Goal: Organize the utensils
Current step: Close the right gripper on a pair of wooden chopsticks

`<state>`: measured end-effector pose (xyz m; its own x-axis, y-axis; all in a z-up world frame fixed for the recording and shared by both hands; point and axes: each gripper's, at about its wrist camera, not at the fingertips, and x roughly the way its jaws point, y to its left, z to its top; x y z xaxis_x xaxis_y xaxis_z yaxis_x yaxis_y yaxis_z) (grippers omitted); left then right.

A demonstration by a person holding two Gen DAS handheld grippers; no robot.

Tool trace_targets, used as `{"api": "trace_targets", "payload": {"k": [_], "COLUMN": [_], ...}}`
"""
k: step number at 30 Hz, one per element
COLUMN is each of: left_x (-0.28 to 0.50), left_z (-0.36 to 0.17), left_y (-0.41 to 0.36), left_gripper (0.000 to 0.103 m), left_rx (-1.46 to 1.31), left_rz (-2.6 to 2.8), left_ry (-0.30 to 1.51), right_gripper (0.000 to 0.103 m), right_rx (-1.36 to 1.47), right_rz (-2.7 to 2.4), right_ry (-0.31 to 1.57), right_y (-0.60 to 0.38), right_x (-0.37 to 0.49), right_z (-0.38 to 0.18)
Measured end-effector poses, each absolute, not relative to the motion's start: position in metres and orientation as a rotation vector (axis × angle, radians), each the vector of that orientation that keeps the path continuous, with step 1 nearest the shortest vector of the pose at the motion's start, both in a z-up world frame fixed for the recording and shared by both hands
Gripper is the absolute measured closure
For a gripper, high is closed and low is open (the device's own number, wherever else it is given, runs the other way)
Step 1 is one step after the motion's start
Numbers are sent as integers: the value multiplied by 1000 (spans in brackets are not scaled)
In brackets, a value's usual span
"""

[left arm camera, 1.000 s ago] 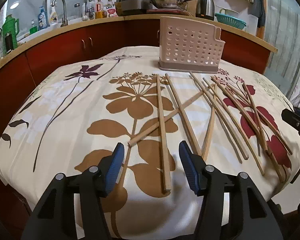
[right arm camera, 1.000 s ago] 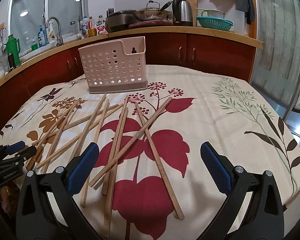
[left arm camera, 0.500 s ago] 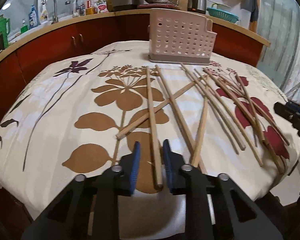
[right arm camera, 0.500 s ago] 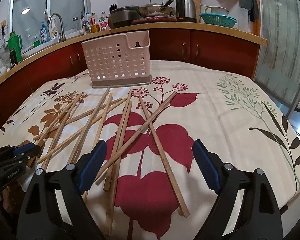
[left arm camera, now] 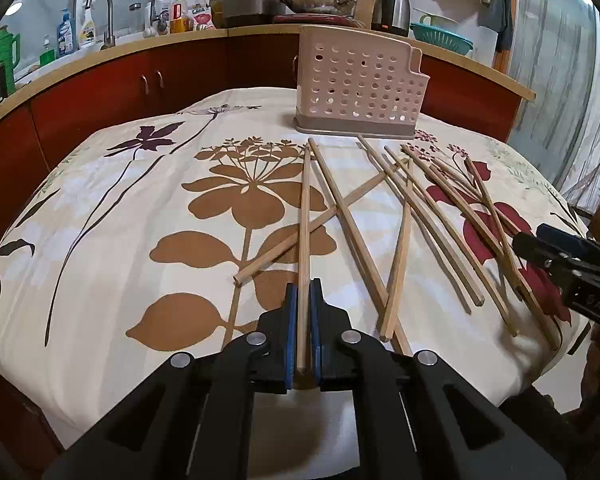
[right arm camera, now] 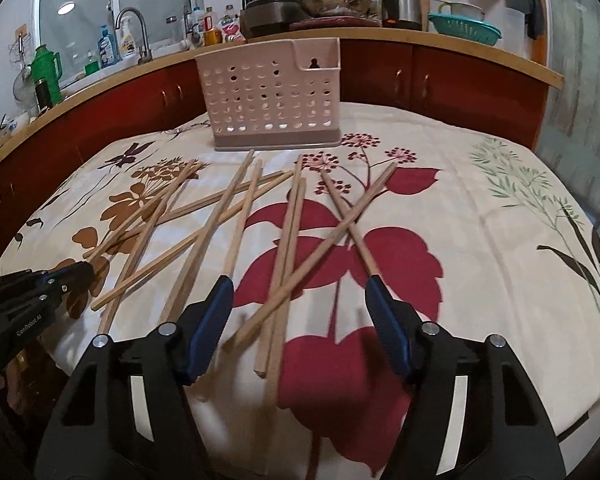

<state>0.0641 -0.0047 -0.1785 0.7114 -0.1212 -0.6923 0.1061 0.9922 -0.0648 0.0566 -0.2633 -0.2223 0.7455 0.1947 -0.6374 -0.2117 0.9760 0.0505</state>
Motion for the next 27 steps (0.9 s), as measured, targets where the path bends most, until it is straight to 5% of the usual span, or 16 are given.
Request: {"api": "trace_targets", "payload": {"k": [14, 24, 27], "left_x": [66, 66, 66], "left_z": [-177, -178, -178], "left_y": [-1, 0, -1], "left_gripper": [96, 96, 96], "left_rx": [-47, -48, -49], "left_rz": [-133, -137, -138], "left_ry": [761, 759, 759], "right_gripper": [59, 90, 92], "right_rx": [-22, -15, -4], "right_rz": [228, 245, 235], "right_ry": [751, 776, 765], "right_y": [-257, -257, -262], "right_x": [61, 59, 57], "right_z": [-233, -236, -231]}}
